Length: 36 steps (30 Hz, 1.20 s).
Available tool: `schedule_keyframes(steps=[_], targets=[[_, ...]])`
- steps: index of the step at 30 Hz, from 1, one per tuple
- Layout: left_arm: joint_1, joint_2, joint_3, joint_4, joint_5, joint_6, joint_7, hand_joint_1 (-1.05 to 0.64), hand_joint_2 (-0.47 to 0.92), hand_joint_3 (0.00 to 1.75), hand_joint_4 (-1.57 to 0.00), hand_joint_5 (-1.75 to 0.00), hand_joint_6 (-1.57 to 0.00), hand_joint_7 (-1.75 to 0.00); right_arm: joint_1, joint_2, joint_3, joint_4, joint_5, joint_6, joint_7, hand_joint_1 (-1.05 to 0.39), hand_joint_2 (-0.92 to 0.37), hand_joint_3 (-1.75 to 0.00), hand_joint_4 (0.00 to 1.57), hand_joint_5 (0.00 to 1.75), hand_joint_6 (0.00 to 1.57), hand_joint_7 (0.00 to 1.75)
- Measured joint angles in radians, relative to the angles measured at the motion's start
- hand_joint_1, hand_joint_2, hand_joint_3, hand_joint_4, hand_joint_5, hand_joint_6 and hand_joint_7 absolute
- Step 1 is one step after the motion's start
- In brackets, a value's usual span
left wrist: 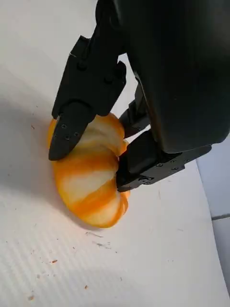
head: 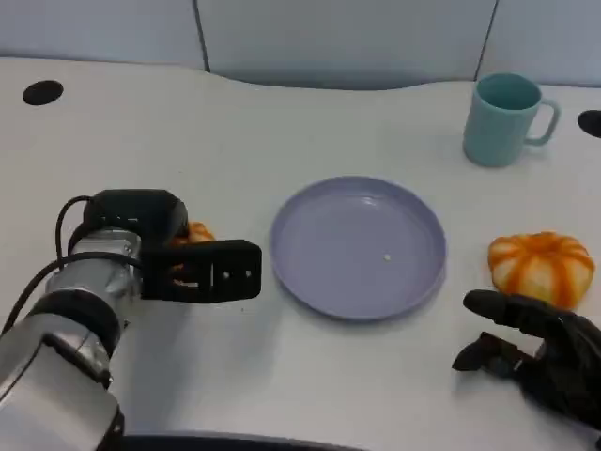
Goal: Grasp the bread from the table and place it into the plate.
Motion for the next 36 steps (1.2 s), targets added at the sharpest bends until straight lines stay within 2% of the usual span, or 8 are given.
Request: schedule_keyframes(steps=[8, 22, 24, 25, 27, 34, 35, 36], targets=[[0.002, -0.002, 0.008, 0.0, -0.007, 0.007, 0.002, -0.34, 0.92, 0.3, -0.65, -0.92, -0.92, 0.0, 0.005, 0.0, 0.001, -0.006, 0.0, 0.0, 0.001, -0.42, -0.92, -0.11, 0.52, 1.18, 0.93, 0.01], [0.026, 0.018, 0.062, -0.001, -0.048, -0.056, 0.073, -0.34, 0.92, 0.2, -0.63, -1.24, -1.01, -0.04, 0.009, 0.0, 0.0, -0.011, 0.0, -0.005, -0.009, -0.42, -0.92, -0.11, 0.53, 1.19, 0.94, 0.02], [0.027, 0.021, 0.074, -0.001, -0.054, -0.066, 0.08, -0.34, 0.92, 0.29, -0.6, -1.13, -0.98, -0.05, 0.01, 0.0, 0.0, -0.013, 0.0, -0.005, -0.009, -0.44, -0.92, -0.09, 0.54, 1.18, 0.95, 0.02], [0.027, 0.023, 0.078, -0.001, -0.055, -0.073, 0.08, -0.34, 0.92, 0.31, -0.58, -1.23, -0.98, -0.15, 0.01, 0.0, 0.0, -0.013, 0.0, -0.005, -0.009, -0.44, -0.92, -0.08, 0.54, 1.18, 0.95, 0.02], [0.027, 0.027, 0.083, -0.001, -0.057, -0.086, 0.081, -0.33, 0.92, 0.32, -0.58, -1.42, -0.71, -0.89, 0.01, 0.0, 0.0, -0.013, 0.0, -0.006, -0.009, -0.44, -0.92, -0.08, 0.54, 1.17, 0.94, 0.02], [0.027, 0.043, 0.097, -0.004, -0.076, -0.153, 0.085, -0.33, 0.92, 0.26, -0.63, -1.32, -0.66, -0.91, 0.007, 0.0, -0.002, -0.007, 0.005, -0.003, -0.009, -0.42, -0.92, -0.08, 0.55, 1.17, 0.95, 0.02], [0.027, 0.044, 0.097, -0.004, -0.076, -0.154, 0.086, -0.26, 0.92, 0.28, -0.69, -1.57, -0.61, -1.38, 0.007, 0.0, -0.002, -0.007, 0.006, -0.002, -0.009, -0.42, -0.92, -0.08, 0.54, 1.16, 0.95, 0.02], [0.027, 0.045, 0.098, -0.004, -0.077, -0.161, 0.086, -0.24, 0.92, 0.29, -0.71, -1.66, -0.58, -1.56, 0.007, 0.0, -0.002, -0.006, 0.01, -0.002, -0.008, -0.42, -0.92, -0.09, 0.55, 1.16, 0.95, 0.02]])
